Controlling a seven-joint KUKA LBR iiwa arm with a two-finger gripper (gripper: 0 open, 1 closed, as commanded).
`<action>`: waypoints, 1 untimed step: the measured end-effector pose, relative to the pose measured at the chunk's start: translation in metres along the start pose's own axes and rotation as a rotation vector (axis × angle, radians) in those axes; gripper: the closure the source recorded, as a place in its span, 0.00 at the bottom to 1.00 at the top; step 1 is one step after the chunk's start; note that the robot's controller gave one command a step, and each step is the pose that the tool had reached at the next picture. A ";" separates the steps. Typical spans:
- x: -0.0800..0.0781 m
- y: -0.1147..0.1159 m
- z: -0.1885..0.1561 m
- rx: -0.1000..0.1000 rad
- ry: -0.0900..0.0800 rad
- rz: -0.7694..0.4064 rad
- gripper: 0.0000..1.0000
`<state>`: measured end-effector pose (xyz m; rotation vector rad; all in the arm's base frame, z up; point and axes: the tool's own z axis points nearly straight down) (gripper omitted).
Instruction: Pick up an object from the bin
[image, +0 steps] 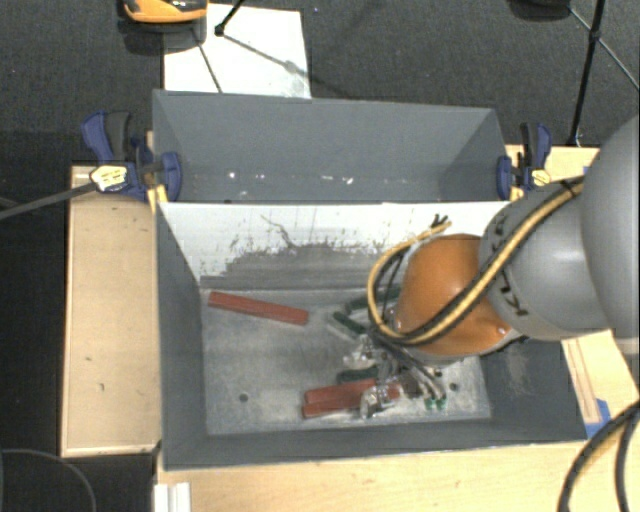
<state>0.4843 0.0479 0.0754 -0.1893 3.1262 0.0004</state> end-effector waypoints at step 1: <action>0.002 0.000 -0.008 -0.001 0.012 0.001 1.00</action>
Offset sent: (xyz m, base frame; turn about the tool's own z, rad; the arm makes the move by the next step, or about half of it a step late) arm 0.0000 0.0001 0.0875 0.0000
